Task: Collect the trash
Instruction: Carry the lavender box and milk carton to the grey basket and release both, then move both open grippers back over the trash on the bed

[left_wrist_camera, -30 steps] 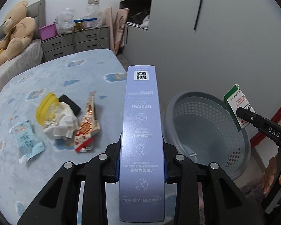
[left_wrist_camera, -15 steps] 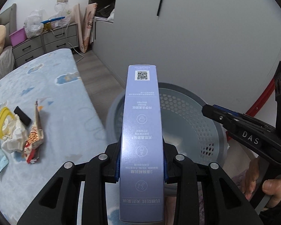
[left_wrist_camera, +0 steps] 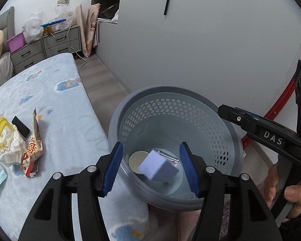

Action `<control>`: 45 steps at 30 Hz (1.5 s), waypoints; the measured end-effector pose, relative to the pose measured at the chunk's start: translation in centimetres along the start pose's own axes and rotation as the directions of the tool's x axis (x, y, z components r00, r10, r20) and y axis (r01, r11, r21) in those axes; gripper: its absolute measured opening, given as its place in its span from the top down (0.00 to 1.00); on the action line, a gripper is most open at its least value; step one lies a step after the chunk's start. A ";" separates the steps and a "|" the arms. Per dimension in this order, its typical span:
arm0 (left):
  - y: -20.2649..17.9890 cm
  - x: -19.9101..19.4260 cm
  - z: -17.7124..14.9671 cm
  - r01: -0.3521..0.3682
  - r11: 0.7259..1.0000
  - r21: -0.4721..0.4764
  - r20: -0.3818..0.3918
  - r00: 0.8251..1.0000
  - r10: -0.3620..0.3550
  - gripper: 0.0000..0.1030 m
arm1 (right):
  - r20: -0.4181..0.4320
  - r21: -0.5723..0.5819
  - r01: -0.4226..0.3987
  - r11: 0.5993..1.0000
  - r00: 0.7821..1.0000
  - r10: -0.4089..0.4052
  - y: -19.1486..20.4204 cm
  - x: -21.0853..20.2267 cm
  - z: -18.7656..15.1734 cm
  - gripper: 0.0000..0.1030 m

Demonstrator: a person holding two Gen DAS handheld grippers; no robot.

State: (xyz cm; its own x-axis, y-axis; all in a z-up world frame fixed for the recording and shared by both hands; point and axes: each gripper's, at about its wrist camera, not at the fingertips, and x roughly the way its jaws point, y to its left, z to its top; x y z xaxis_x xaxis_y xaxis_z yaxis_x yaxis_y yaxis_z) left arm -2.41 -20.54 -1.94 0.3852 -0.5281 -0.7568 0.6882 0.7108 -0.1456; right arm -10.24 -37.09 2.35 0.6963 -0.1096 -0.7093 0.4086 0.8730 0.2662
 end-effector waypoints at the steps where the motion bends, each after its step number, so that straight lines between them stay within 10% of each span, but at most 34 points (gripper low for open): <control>1: 0.0 -0.1 0.0 -0.002 1.000 -0.001 0.002 1.000 0.002 0.45 | 0.001 -0.001 0.000 1.000 1.000 0.000 0.0 -0.1 0.0 0.52; 45: 5.4 -4.8 -1.0 -0.165 0.980 -0.107 0.109 0.978 0.177 0.29 | -0.002 -0.108 -0.047 0.993 0.999 0.047 5.5 1.4 -0.4 0.24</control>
State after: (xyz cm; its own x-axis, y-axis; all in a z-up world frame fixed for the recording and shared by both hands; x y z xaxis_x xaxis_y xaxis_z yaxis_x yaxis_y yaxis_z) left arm -1.13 -13.68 0.25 0.5655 -0.4418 -0.6965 0.5455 0.8337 -0.0859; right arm -7.28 -32.25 2.54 0.7134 -0.0669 -0.6975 0.3088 0.9236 0.2272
